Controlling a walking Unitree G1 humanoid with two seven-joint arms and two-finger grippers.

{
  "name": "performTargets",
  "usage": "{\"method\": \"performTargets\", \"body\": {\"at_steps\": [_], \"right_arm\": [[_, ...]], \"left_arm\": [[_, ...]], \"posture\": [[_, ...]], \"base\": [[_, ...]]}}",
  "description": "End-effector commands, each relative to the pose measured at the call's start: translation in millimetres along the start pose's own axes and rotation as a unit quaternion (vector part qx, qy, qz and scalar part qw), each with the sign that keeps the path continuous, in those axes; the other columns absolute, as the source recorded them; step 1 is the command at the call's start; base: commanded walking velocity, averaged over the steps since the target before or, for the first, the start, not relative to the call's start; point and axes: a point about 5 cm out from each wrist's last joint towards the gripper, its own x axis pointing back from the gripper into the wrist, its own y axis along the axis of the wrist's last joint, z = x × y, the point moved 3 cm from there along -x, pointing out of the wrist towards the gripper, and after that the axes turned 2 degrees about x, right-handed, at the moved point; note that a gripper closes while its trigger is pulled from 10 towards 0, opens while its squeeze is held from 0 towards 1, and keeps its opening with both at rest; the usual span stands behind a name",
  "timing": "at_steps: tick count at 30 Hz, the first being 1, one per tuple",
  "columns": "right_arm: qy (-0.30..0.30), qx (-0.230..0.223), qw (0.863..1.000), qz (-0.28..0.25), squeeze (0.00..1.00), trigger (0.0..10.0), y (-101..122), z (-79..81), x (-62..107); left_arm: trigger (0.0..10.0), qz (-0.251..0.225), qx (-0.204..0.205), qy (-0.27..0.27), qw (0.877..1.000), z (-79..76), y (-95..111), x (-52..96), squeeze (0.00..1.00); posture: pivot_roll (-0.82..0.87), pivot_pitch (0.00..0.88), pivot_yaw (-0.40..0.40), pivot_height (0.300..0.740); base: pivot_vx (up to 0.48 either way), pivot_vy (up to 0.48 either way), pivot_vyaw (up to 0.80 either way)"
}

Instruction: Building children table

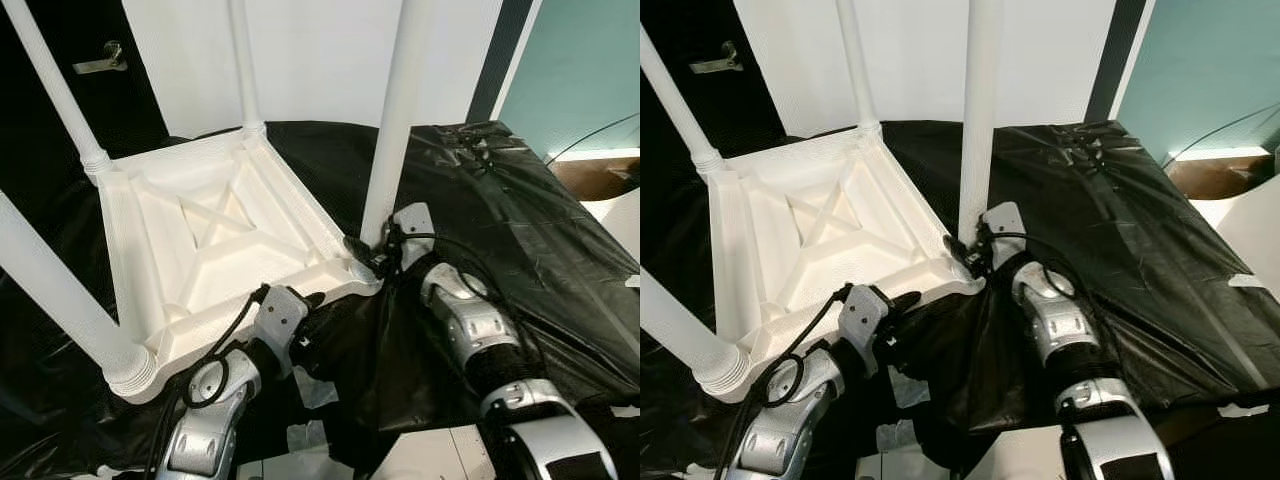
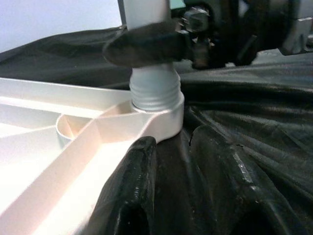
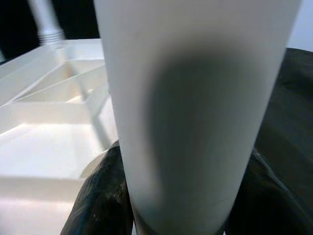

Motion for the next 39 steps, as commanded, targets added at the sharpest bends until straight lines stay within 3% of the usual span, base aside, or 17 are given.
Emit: {"method": "performTargets", "body": {"at_steps": [1,3,5,7,9,17,18,19,20,21,24,30,31,32,39], "right_arm": [[-0.043,-0.018,0.998,0.039,0.00,10.0,-17,-3.7,3.3],[-0.055,-0.021,0.997,0.042,0.00,10.0,-17,-3.9,3.4],[-0.120,-0.066,0.989,0.047,0.00,10.0,-19,-2.2,3.2],[-0.120,-0.066,0.989,0.047,0.00,10.0,-19,-2.2,3.2],[-0.145,-0.094,0.984,0.034,0.00,10.0,-15,10.7,4.0],[-0.128,-0.111,0.985,0.027,0.00,10.0,-10,30.2,6.3],[-0.128,-0.109,0.985,0.027,0.09,10.0,-9,30.5,6.5],[-0.128,-0.109,0.985,0.027,0.09,10.0,-9,30.5,6.5],[-0.128,-0.109,0.985,0.026,0.81,10.0,-8,29.6,6.9],[-0.126,-0.110,0.986,0.022,1.00,10.0,-6,27.5,7.2],[-0.116,-0.108,0.987,0.017,1.00,10.0,-3,25.1,7.7],[-0.030,-0.079,0.996,-0.010,1.00,10.0,4,10.4,15.2],[0.002,-0.058,0.998,-0.014,0.09,10.0,4,1.6,19.4],[0.014,-0.052,0.998,-0.013,0.00,10.0,4,-1.5,20.8],[0.062,-0.027,0.998,-0.003,0.00,10.0,2,-12.1,24.5]], "left_arm": [[10.0,0.005,-0.002,0.037,0.999,2.7,-1,0.9,0.00],[10.0,0.005,-0.001,0.036,0.999,2.1,-1,0.8,0.00],[10.0,0.006,0.003,0.035,0.999,0.6,-2,0.8,0.00],[10.0,0.006,0.003,0.035,0.999,0.6,-2,0.8,0.00],[10.0,0.005,0.005,0.035,0.999,-0.7,-2,0.0,0.00],[10.0,0.003,0.006,0.033,0.999,-0.5,-1,-1.6,0.00],[10.0,0.003,0.005,0.033,0.999,-0.2,-1,-1.5,0.00],[10.0,0.003,0.005,0.033,0.999,-0.2,-1,-1.5,0.00],[10.0,0.003,0.005,0.034,0.999,-0.2,-1,-1.3,0.00],[10.0,0.002,0.005,0.033,0.999,-0.4,-1,-1.0,0.00],[10.0,0.002,0.005,0.033,0.999,-0.7,-1,-0.8,0.00],[10.0,0.000,0.004,0.034,0.999,-1.4,1,-0.7,0.00],[10.0,-0.001,0.004,0.034,0.999,-1.3,2,-0.2,0.00],[10.0,-0.001,0.004,0.034,0.999,-1.2,2,0.1,0.00],[10.0,0.001,0.003,0.035,0.999,-0.2,1,1.7,0.00]], "posture": [[0.11,0.033,-0.013,0.740],[0.11,0.033,-0.013,0.740],[0.11,0.029,-0.019,0.740],[0.11,0.029,-0.019,0.740],[0.11,0.025,-0.021,0.740],[0.11,0.017,-0.021,0.740],[0.11,0.017,-0.021,0.740],[0.11,0.017,-0.021,0.740],[0.11,0.014,-0.020,0.740],[0.11,0.014,-0.020,0.740],[0.11,0.006,-0.019,0.740],[0.11,0.000,-0.024,0.740],[0.11,0.000,-0.027,0.740],[0.11,0.000,-0.027,0.740],[0.12,0.000,-0.028,0.740]], "base": [[0.000,0.000,0.00],[0.000,0.000,0.00],[0.000,0.000,0.00],[0.000,0.000,0.00],[0.000,0.000,0.00],[0.000,0.000,0.00],[0.000,0.000,0.00],[0.000,0.000,0.00],[0.000,0.000,0.00],[0.000,0.000,0.00],[0.000,0.000,0.00],[0.000,0.000,0.00],[0.000,0.000,0.00],[0.000,0.000,0.00],[0.000,0.000,0.00]]}}
